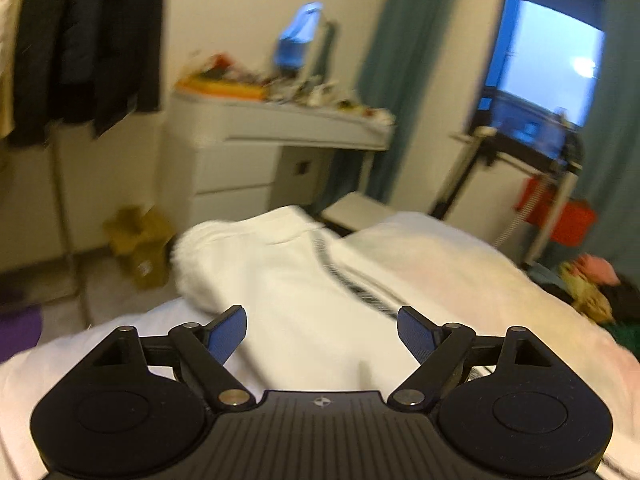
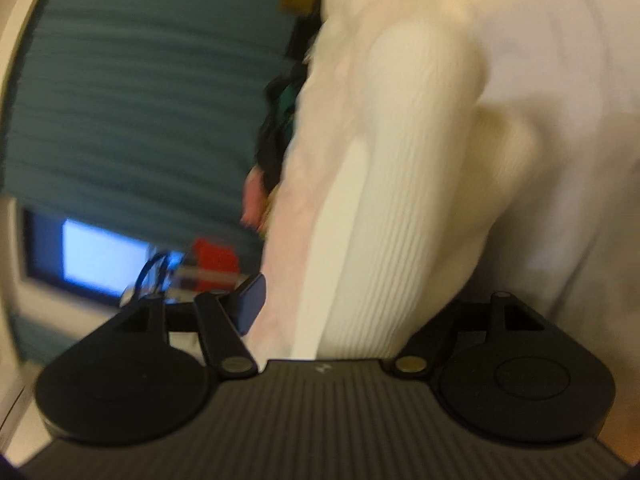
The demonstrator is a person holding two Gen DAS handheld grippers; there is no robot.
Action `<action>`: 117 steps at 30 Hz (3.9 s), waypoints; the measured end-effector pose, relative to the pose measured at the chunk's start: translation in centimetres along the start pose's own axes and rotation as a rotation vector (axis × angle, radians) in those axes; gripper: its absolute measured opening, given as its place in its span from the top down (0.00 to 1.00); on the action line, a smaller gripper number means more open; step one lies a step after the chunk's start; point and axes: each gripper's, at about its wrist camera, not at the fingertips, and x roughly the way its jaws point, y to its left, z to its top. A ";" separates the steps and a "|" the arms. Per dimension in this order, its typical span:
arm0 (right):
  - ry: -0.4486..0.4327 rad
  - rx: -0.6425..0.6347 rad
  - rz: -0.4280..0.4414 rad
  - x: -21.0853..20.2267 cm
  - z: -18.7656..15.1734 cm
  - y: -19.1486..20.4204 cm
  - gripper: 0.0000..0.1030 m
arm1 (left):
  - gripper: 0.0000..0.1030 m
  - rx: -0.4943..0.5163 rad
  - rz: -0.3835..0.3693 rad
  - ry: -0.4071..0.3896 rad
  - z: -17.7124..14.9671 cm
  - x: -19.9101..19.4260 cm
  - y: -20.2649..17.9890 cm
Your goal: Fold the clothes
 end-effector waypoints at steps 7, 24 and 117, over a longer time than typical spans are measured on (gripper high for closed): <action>0.022 0.008 -0.042 1.4 0.9 -0.7 0.35 | 0.16 0.153 -0.210 0.086 -3.2 0.5 -5.4; -0.165 -0.827 -0.016 -1.6 -6.0 15.0 0.86 | 0.16 0.301 -0.295 0.313 -7.9 5.3 -9.3; 0.504 -0.897 -0.112 -4.8 -23.6 11.5 0.20 | 0.30 0.164 -0.609 0.590 -7.4 17.9 -19.3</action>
